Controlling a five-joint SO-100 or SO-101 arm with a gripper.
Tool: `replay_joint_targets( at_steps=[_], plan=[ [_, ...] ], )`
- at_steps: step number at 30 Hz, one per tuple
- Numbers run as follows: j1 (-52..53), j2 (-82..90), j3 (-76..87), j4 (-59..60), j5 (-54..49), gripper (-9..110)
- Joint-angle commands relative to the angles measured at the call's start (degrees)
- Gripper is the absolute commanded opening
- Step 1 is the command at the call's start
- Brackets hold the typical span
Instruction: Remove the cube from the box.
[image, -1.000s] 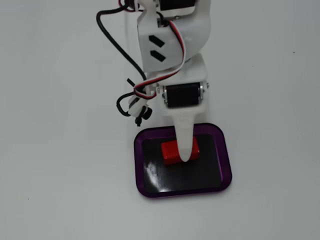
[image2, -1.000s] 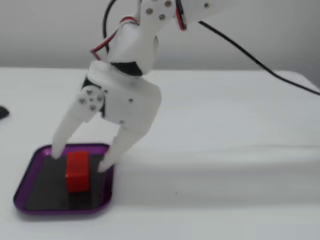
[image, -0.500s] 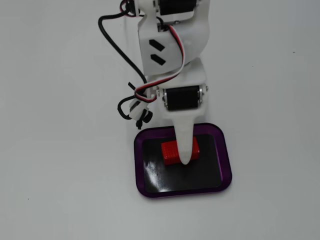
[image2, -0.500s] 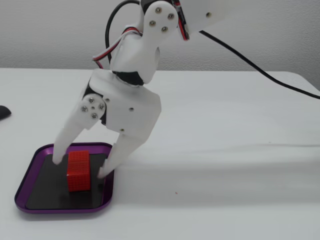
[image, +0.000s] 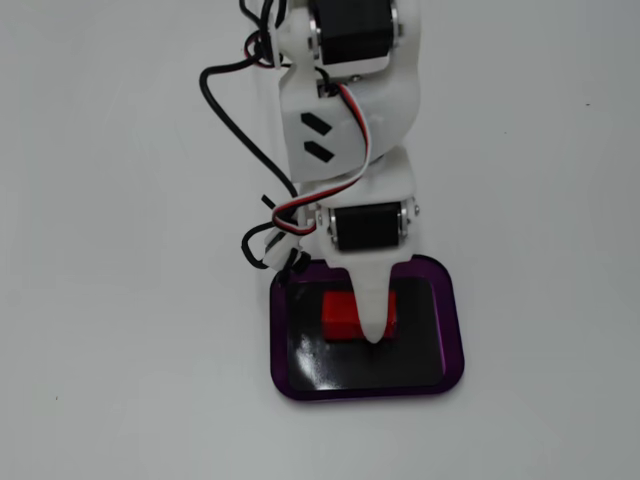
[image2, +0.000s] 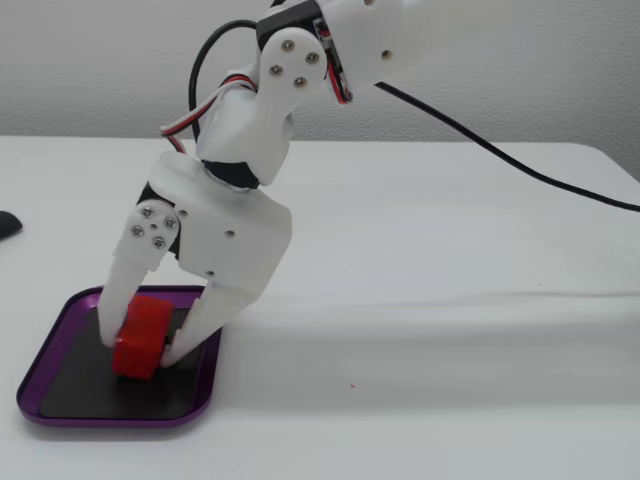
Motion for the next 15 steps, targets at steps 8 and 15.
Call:
replay_joint_targets(
  at_steps=[8,15],
  plan=[
    [-0.6,2.5,-2.1,4.1,-0.4,0],
    [0.2,17.0,-4.5,10.3,-0.5,0]
  ],
)
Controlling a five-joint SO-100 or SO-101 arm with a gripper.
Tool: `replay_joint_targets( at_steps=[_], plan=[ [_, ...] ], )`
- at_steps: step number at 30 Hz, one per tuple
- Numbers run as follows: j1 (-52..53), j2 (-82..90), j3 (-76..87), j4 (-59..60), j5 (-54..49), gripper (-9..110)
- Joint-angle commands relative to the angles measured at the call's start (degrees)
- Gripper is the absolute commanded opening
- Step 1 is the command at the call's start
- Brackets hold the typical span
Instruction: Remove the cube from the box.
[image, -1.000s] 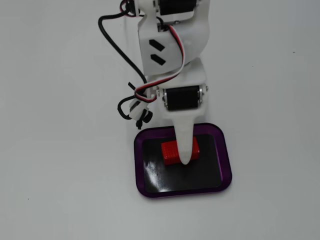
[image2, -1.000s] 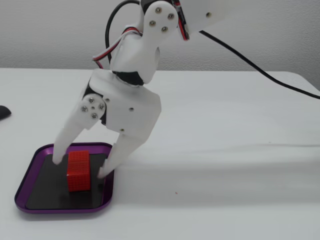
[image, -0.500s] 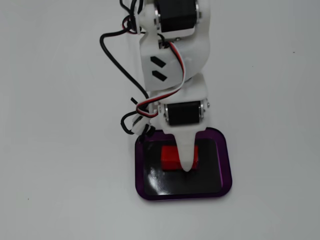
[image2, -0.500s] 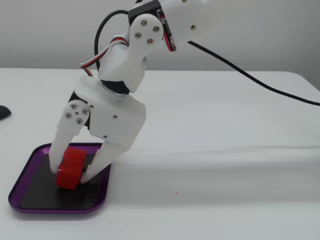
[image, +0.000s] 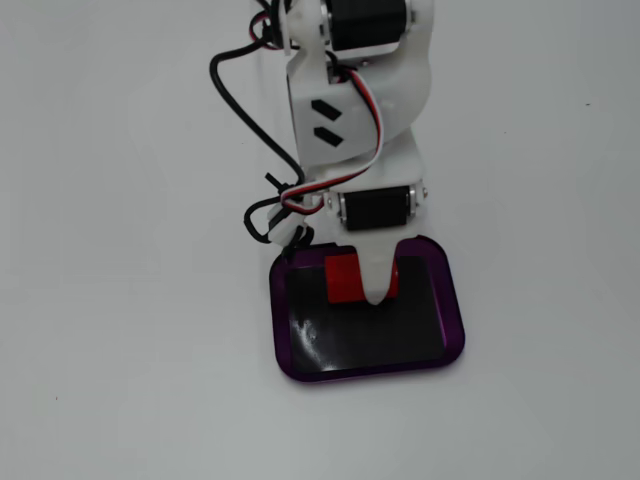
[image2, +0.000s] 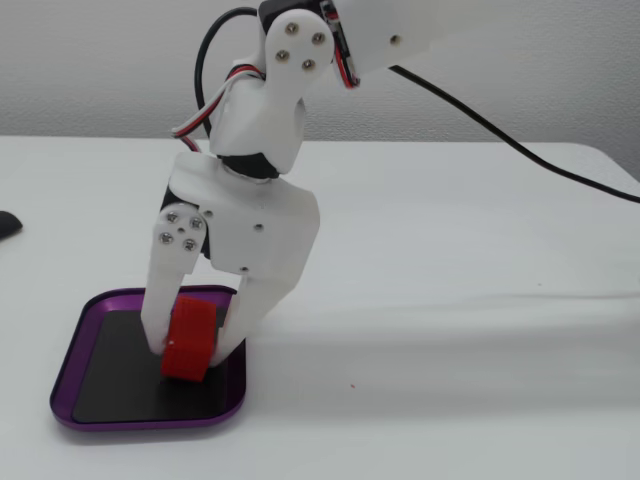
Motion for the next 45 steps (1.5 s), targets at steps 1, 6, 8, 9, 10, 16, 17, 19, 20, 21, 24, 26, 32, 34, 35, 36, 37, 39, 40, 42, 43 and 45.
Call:
replay_joint_targets(
  at_steps=[1,6,8,9,10,16,17,19,20,21,24,26,32,34,35,36,37,39,40,42,43,45],
  plan=[
    [0.8,10.7,-1.5,1.8,-0.4,0],
    [0.9,23.3,-0.7,2.2,-0.4,0],
    [0.9,27.2,-0.7,2.3,-0.4,0],
    [0.9,28.8,-0.6,2.3,-0.4,0],
    [0.9,30.3,-0.4,2.3,-0.4,0],
    [0.9,39.5,11.3,1.3,-0.3,0],
    [0.9,41.4,14.4,0.9,-0.2,0],
    [0.9,46.0,21.3,-1.2,-0.1,0],
    [0.8,48.6,25.2,-2.4,-0.4,0],
    [0.7,51.2,29.4,-3.8,-0.4,0],
    [0.5,58.0,42.5,-8.5,-0.4,0],
    [0.3,61.8,51.0,-11.7,-0.4,0],
    [0.2,66.9,71.0,-20.4,-0.4,0],
    [0.1,66.9,71.2,-21.0,-0.4,0],
    [-0.1,66.7,71.2,-21.2,-0.3,0],
    [-1.0,66.4,71.2,-21.7,-0.3,0],
    [-2.0,66.1,71.7,-22.2,-0.3,0],
    [-4.6,65.1,72.1,-24.0,-0.3,0],
    [-5.6,64.4,72.1,-24.3,-0.2,0],
    [-7.6,62.8,72.1,-24.9,-0.2,0],
    [-8.5,61.8,72.1,-24.9,-0.2,0],
    [-9.8,59.5,72.2,-26.0,-0.3,0]
  ],
)
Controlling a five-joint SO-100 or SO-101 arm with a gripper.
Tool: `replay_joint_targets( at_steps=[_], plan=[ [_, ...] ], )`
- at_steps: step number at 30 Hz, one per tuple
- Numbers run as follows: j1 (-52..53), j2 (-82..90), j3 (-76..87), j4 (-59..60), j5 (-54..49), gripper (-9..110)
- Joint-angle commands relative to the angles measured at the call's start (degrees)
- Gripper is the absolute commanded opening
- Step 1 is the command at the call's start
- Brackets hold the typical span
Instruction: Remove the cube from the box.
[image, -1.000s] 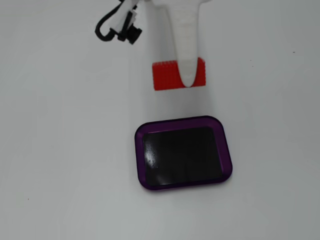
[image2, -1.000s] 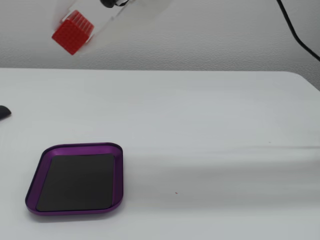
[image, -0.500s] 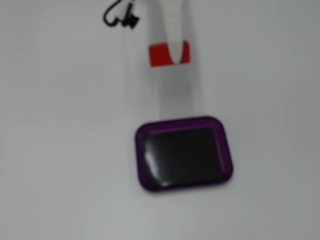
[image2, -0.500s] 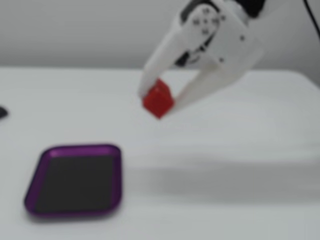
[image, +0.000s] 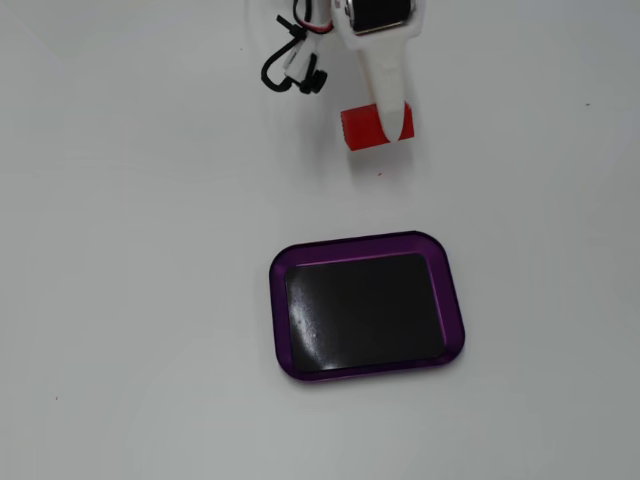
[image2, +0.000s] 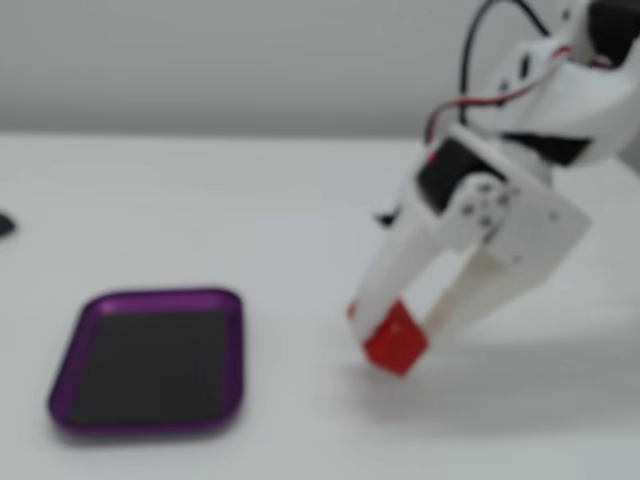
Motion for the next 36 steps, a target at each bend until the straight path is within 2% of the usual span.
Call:
replay_joint_targets(
  at_steps=[1,8,16,24,32,36],
  plan=[
    [-1.9,-2.5,-0.1,-2.6,-0.3,0],
    [-1.8,-11.7,0.4,-4.4,-0.3,0],
    [-1.7,-13.4,0.4,-4.5,-0.4,0],
    [4.6,-13.2,0.4,-4.5,-0.4,19],
    [6.2,-11.8,-1.4,-3.8,-0.4,20],
    [6.2,-3.8,-6.1,3.3,-0.4,20]
  ],
)
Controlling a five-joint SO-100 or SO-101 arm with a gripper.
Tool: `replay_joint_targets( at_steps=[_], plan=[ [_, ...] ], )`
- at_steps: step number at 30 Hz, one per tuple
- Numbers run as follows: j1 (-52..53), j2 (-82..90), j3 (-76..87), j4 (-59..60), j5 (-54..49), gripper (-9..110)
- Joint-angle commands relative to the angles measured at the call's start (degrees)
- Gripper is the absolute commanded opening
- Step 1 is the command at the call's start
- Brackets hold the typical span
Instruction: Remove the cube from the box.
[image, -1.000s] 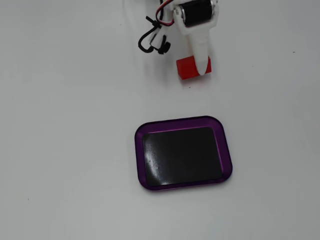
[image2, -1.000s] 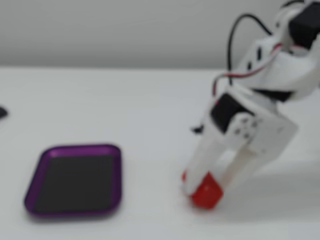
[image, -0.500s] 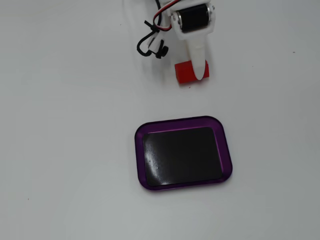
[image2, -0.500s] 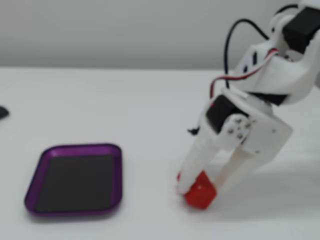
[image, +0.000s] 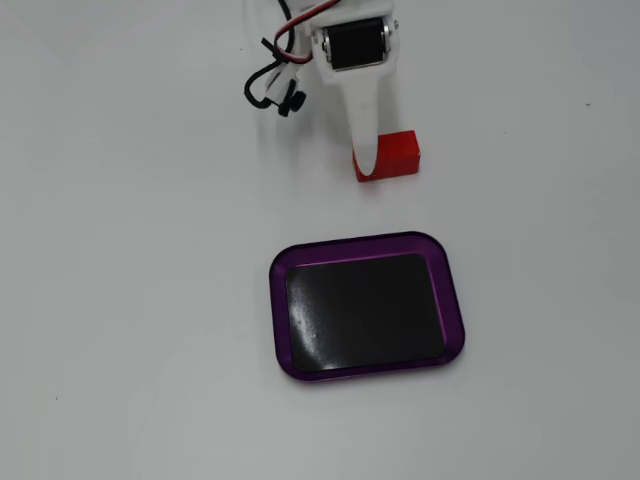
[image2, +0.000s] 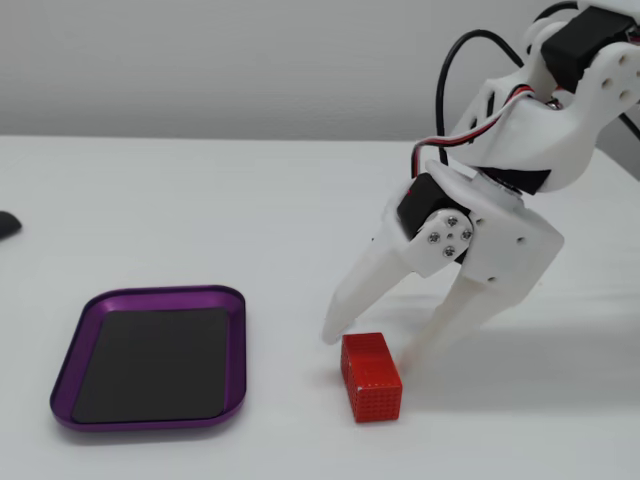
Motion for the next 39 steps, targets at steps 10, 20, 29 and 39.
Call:
replay_joint_targets(
  at_steps=[10,20,29,39],
  plan=[
    [6.2,41.6,-4.6,9.9,-0.4,20],
    [17.1,76.6,23.5,11.3,0.5,20],
    [16.4,74.2,31.0,14.3,2.9,20],
    [16.3,74.2,30.8,15.3,7.9,0]
  ],
)
